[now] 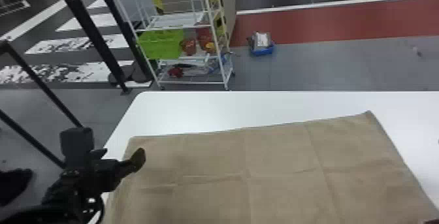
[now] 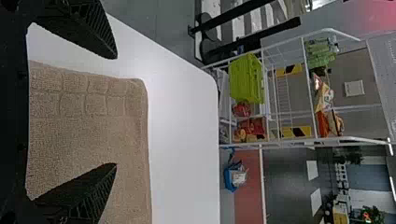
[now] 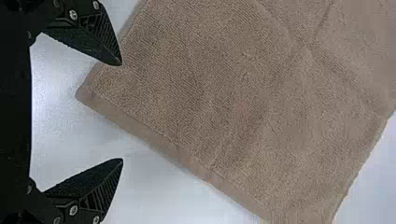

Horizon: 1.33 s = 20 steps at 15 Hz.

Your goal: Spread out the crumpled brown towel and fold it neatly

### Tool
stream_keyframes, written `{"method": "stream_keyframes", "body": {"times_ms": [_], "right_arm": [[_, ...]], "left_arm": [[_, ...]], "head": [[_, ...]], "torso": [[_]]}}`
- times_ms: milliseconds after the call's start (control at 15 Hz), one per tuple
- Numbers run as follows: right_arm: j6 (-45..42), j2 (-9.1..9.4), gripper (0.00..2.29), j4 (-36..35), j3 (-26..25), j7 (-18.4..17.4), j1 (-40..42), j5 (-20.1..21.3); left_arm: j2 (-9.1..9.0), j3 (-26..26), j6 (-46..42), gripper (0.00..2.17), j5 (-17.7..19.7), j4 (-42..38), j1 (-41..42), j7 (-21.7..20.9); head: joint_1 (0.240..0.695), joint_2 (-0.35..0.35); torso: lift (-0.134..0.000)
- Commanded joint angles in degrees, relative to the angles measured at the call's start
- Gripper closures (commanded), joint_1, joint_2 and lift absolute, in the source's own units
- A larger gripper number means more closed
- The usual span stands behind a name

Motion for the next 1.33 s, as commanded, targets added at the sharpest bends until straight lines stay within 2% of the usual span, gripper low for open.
{"method": "stream_keyframes", "body": {"times_ms": [0,200,400,933,1067,1267], "right_arm": [[0.20,0.04,0.16,-0.46,-0.63,-0.35,-0.58,-0.84],[0.38,0.75,0.16,3.14,1.13,-4.22,-1.98,0.21],[0.20,1.10,0.16,7.10,3.33,-5.27,-4.01,1.44],[0.38,-0.31,0.16,1.47,2.45,-1.23,0.13,1.62],[0.38,-1.19,0.16,-0.11,2.18,0.97,1.18,2.41],[0.03,-2.77,0.16,-1.78,2.18,1.15,2.41,4.60]], "left_arm": [[0.00,0.03,0.00,0.06,-0.01,-0.12,-0.02,0.00],[0.00,0.03,0.00,0.06,-0.01,-0.03,0.07,-0.09],[0.00,0.03,0.00,0.06,-0.01,-0.03,0.25,-0.09],[0.09,0.38,0.00,0.07,-0.01,-0.12,0.42,-0.09],[0.09,0.38,0.00,0.07,-0.01,-0.03,0.42,-0.09],[0.18,0.47,0.00,0.07,-0.01,-0.03,0.33,-0.09]], "head": [[0.695,0.283],[0.695,0.275],[0.695,0.252],[0.695,0.273],[0.695,0.285],[0.695,0.289]], "torso": [[-0.122],[-0.122],[-0.122],[-0.122],[-0.122],[-0.122]]}}
